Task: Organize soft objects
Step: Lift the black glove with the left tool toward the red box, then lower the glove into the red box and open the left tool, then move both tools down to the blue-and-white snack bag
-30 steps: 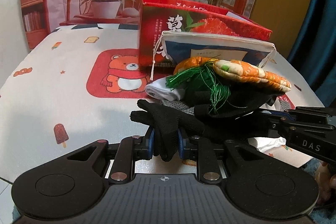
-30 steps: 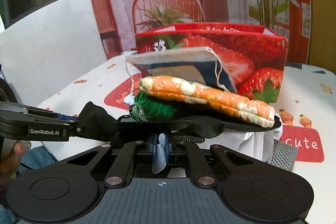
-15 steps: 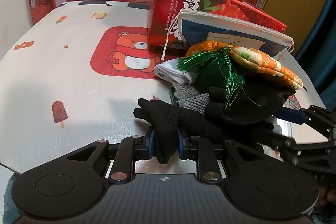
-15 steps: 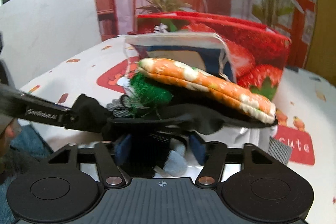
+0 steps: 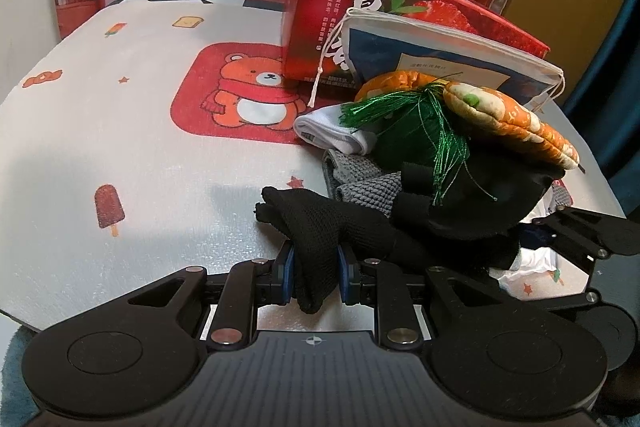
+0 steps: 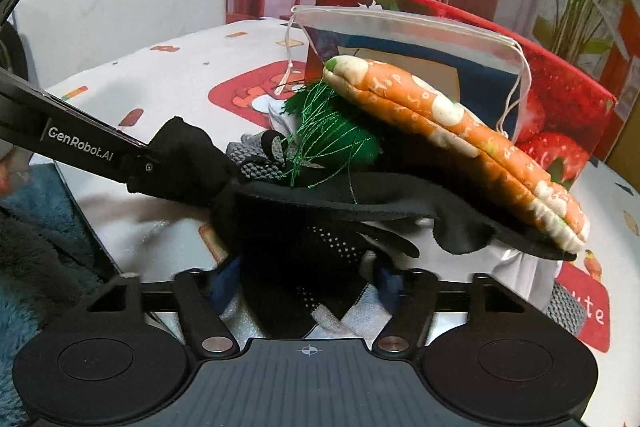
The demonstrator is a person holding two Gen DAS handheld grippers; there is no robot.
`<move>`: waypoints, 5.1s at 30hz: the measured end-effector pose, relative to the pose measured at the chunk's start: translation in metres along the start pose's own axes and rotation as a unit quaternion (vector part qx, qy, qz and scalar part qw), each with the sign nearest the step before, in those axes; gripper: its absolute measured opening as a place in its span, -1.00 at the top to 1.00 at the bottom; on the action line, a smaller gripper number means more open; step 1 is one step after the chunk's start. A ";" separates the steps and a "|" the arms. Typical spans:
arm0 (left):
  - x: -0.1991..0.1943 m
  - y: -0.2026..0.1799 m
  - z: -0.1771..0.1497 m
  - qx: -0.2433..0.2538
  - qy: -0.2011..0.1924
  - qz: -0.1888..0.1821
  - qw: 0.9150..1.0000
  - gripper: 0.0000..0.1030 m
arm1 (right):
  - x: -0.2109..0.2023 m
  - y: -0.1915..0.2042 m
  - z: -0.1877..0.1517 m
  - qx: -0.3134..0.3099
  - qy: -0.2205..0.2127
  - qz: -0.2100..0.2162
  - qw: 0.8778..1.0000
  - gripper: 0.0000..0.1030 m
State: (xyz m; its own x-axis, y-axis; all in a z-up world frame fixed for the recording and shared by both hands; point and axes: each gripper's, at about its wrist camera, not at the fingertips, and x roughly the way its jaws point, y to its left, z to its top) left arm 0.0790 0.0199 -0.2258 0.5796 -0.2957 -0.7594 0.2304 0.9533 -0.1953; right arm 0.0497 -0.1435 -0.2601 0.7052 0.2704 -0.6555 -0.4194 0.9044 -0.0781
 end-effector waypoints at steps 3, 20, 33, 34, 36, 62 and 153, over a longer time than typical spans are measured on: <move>-0.003 -0.002 -0.001 0.004 -0.007 -0.004 1.000 0.60 | -0.002 -0.002 0.003 0.003 -0.005 0.007 1.000 0.38; -0.069 -0.026 0.031 0.044 -0.141 0.014 0.989 0.61 | -0.064 -0.026 0.043 0.045 -0.109 0.041 0.992 0.60; -0.082 -0.041 0.079 0.052 -0.180 -0.004 0.982 0.61 | -0.080 -0.054 0.092 0.052 -0.158 0.015 0.986 0.60; -0.080 -0.041 0.082 0.051 -0.180 -0.006 0.982 0.61 | -0.081 -0.057 0.095 0.053 -0.160 0.014 0.986 0.60; -0.075 -0.041 0.089 0.046 -0.176 -0.011 0.983 0.61 | -0.081 -0.062 0.101 0.054 -0.163 0.011 0.985 0.60; 0.032 -0.053 0.196 0.021 -0.106 -0.054 0.993 0.59 | -0.011 -0.175 0.176 0.077 -0.133 -0.027 0.988 0.60; 0.050 -0.013 0.089 0.017 0.008 -0.095 0.995 -0.09 | -0.006 -0.127 0.040 0.270 -0.052 0.013 0.961 -0.31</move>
State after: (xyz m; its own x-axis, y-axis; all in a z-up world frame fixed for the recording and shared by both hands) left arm 0.1750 -0.0133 -0.2059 0.5105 -0.4700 -0.7201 0.3611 0.8772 -0.3166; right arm 0.1217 -0.2467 -0.2163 0.7638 0.3010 -0.5710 -0.0987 0.9287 0.3574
